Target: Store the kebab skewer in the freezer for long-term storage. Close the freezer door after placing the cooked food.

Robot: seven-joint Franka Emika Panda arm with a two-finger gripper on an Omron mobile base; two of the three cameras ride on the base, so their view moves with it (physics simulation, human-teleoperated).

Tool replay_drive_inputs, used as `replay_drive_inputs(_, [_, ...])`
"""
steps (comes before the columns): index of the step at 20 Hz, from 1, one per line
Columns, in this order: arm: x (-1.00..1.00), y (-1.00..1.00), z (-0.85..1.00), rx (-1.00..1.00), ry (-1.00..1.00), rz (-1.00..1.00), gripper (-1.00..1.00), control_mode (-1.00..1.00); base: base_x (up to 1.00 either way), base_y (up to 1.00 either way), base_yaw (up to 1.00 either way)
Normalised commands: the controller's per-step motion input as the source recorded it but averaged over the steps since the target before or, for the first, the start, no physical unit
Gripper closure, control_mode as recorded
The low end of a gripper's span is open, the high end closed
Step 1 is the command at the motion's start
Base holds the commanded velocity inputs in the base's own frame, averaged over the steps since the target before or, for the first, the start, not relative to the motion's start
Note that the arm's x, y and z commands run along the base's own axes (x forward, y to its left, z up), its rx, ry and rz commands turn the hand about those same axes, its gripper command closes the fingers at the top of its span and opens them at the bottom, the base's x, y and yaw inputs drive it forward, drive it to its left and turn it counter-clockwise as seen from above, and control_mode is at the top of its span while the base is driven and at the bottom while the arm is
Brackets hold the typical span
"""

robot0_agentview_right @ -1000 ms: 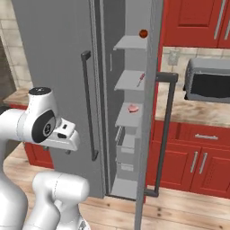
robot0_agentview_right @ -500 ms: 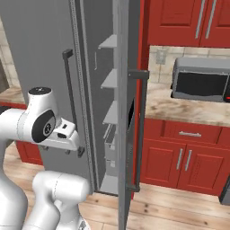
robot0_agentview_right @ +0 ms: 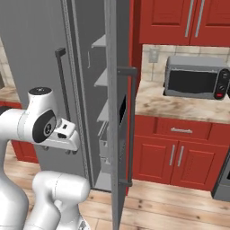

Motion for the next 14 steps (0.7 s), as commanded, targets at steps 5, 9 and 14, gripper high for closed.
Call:
replay_drive_inputs(5, [0.00, 0.00, 0.00, 0.00, 0.00, 0.00, -1.00, 1.00, 0.00, -0.29, -0.01])
replay_drive_inputs(9, [0.00, 0.00, 0.00, 0.00, 0.00, 0.00, -1.00, 1.00, 0.08, -0.37, -0.06])
replay_drive_inputs(14, [0.00, 0.00, 0.00, 0.00, 0.00, 0.00, -1.00, 1.00, 0.03, -0.14, -0.10])
